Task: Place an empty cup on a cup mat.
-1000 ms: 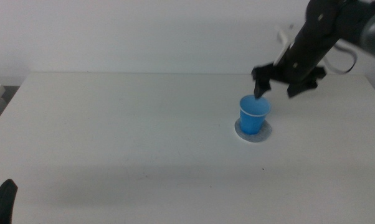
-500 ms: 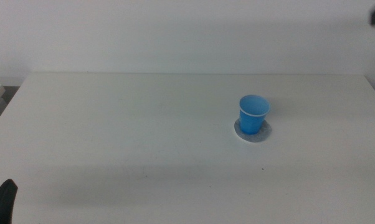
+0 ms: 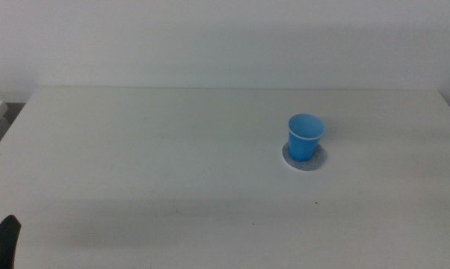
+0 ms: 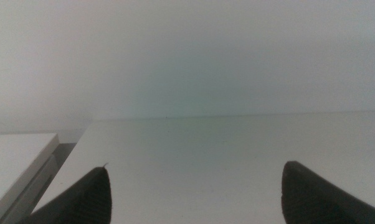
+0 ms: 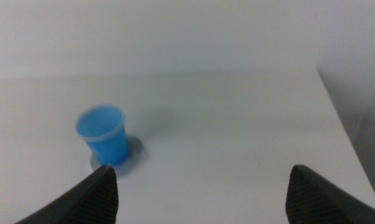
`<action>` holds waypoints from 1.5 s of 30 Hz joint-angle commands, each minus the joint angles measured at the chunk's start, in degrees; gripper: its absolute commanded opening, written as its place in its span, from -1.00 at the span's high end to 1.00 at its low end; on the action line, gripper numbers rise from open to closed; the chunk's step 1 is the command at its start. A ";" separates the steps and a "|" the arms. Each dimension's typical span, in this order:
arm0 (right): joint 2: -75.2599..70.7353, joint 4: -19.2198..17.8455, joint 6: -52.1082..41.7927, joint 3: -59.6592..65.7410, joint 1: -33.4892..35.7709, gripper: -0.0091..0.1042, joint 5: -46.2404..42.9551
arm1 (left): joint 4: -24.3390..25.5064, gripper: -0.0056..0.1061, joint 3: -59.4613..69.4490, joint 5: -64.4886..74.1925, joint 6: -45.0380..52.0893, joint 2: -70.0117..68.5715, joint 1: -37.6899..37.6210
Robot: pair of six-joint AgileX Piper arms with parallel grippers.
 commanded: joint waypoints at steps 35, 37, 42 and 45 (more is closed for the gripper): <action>-29.99 -5.34 -1.06 23.16 -0.16 -0.66 -8.45 | -0.13 -0.78 -0.02 -0.72 -0.16 -0.21 -0.06; -32.51 -5.62 -1.06 25.75 -0.16 -0.66 -8.45 | -0.13 -0.78 -0.02 -0.72 -0.16 -0.21 -0.06; -32.51 -6.14 -1.06 30.03 0.06 -0.66 -8.67 | -0.13 -0.78 -0.02 -0.72 -0.16 -0.21 -0.06; -32.51 -6.14 -1.06 30.03 0.06 -0.66 -9.13 | -0.13 -0.78 -0.02 -0.72 -0.16 -0.21 -0.06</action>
